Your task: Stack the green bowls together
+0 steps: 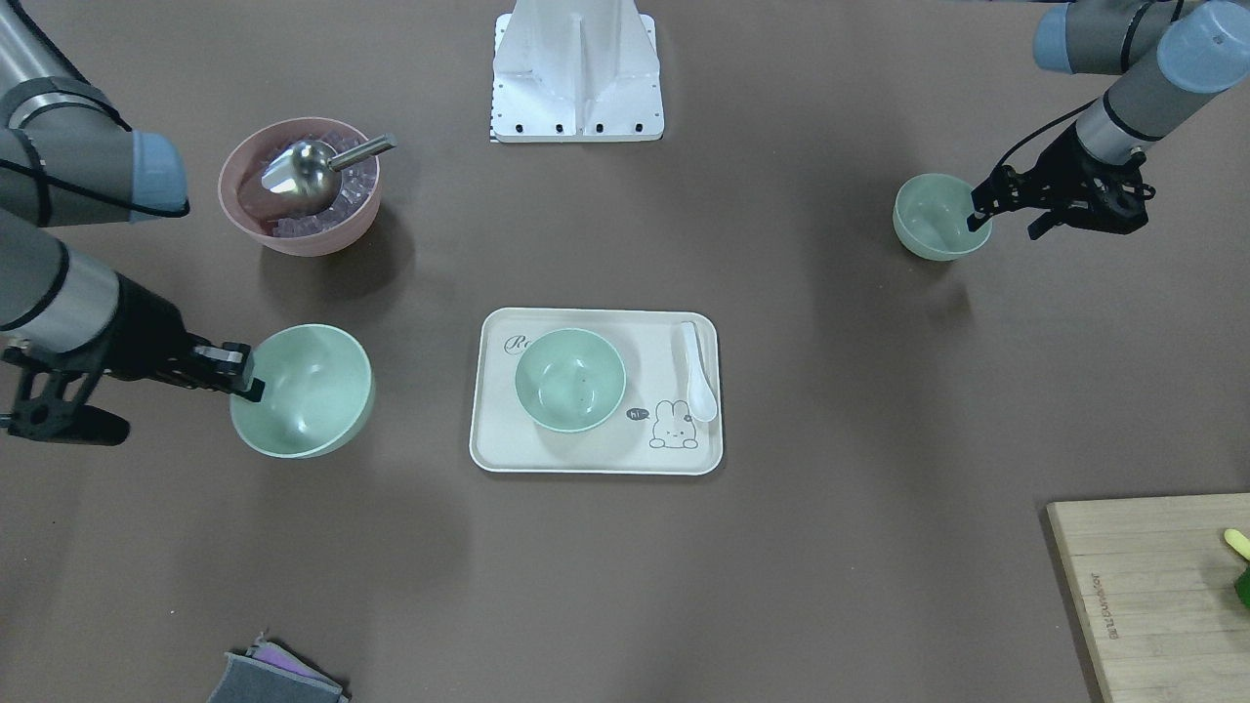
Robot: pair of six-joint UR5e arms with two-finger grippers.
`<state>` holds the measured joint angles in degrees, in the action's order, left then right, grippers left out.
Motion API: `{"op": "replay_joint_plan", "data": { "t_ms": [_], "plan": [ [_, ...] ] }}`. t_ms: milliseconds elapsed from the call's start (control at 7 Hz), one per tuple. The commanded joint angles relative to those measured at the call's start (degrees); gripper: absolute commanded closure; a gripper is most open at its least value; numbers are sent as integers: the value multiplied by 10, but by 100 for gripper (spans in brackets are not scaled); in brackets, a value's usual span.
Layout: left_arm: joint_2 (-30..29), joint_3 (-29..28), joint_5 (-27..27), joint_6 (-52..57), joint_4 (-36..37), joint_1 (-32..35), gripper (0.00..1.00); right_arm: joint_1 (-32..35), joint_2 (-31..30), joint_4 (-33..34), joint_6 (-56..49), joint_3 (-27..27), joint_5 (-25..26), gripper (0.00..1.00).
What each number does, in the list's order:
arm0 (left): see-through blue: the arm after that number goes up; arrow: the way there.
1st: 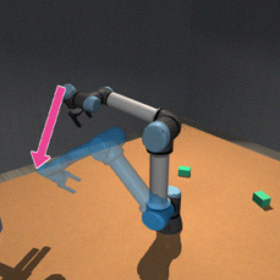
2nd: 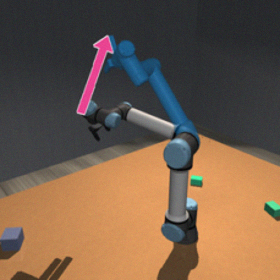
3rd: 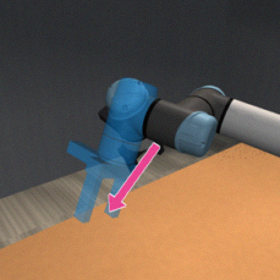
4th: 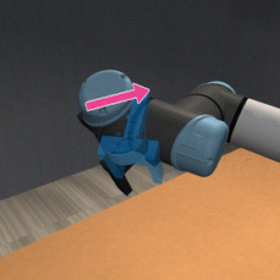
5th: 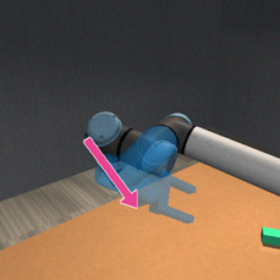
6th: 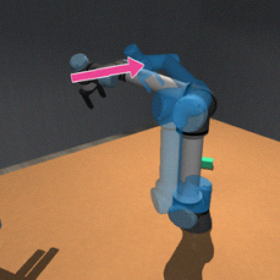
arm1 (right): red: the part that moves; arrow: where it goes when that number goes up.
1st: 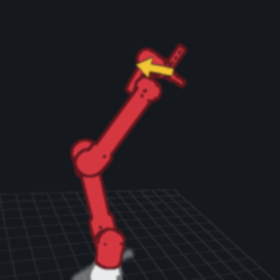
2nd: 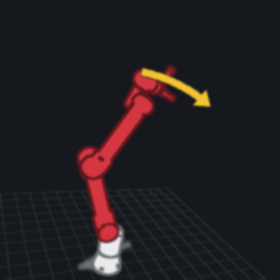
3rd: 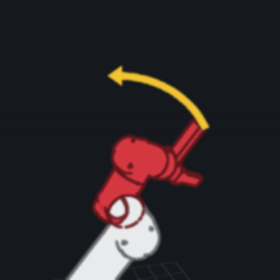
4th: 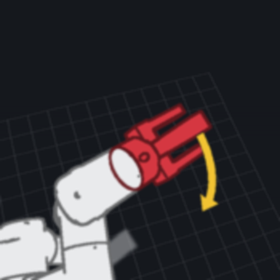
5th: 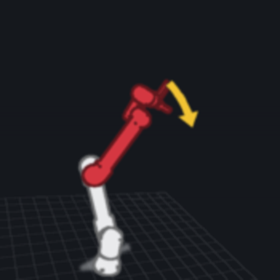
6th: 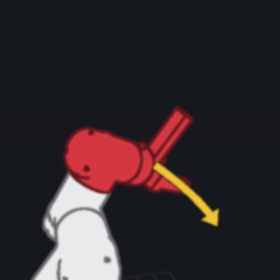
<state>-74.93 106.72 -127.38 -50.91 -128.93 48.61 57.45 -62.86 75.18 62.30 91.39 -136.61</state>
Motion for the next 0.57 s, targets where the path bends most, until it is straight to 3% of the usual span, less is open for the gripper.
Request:
{"op": "replay_joint_plan", "data": {
  "t_ms": [0, 143, 286, 429],
  "plan": [
    [6, -8, -2, -8, 3, -32, 14, -46, 46, 0, 71, -4, 37, 100],
    [6, -16, -3, -9, 3, -40, 31, -63, 51, 0, 77, -8, 56, 100],
    [5, -16, -8, -9, 4, -40, 71, -74, 68, -6, 81, -21, 79, 100],
    [0, -21, -28, -9, 3, -40, 100, -87, 91, -7, 105, -37, 89, 100]
  ]
}}
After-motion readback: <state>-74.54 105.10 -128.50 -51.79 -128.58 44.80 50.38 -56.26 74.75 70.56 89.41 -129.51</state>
